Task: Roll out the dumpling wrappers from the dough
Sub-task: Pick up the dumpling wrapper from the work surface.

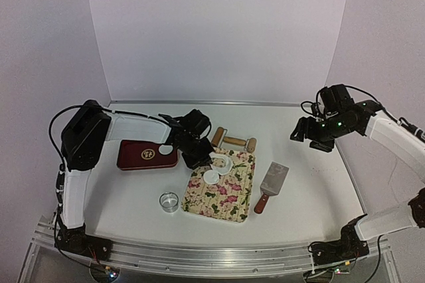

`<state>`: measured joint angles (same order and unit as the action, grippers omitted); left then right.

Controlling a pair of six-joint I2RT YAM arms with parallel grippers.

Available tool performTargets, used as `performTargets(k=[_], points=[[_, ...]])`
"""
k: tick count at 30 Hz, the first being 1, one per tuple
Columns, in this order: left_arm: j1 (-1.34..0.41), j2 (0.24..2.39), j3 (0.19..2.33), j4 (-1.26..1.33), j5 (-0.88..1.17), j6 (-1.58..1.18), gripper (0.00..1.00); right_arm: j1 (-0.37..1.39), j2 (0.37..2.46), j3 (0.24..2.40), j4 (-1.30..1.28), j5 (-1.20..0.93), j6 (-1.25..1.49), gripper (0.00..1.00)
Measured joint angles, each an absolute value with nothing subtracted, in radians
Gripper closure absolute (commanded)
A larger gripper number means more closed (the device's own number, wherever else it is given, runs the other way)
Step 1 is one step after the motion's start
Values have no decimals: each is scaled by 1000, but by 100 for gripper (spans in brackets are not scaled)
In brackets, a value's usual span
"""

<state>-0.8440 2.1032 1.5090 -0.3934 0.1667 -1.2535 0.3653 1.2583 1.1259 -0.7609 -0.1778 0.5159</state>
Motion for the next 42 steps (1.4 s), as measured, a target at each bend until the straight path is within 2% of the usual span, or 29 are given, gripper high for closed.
performTargets(k=[10, 17, 21, 26, 33, 42], points=[[-866, 1848, 1237, -64, 370, -1144, 100, 365, 1298, 1123, -716, -324, 524, 27], [-878, 1790, 1165, 10, 500, -1079, 100, 367, 1316, 1054, -557, -621, 501, 28], [-878, 1770, 1145, 35, 586, -1037, 100, 407, 1347, 1020, -509, -722, 465, 29], [-882, 1746, 1103, 58, 665, -1011, 100, 505, 1350, 966, -471, -692, 441, 31], [-898, 1726, 1083, 66, 709, -1015, 100, 651, 1365, 950, -410, -526, 418, 33], [-910, 1682, 1080, 76, 719, -1022, 100, 815, 1542, 969, -324, -377, 387, 38]])
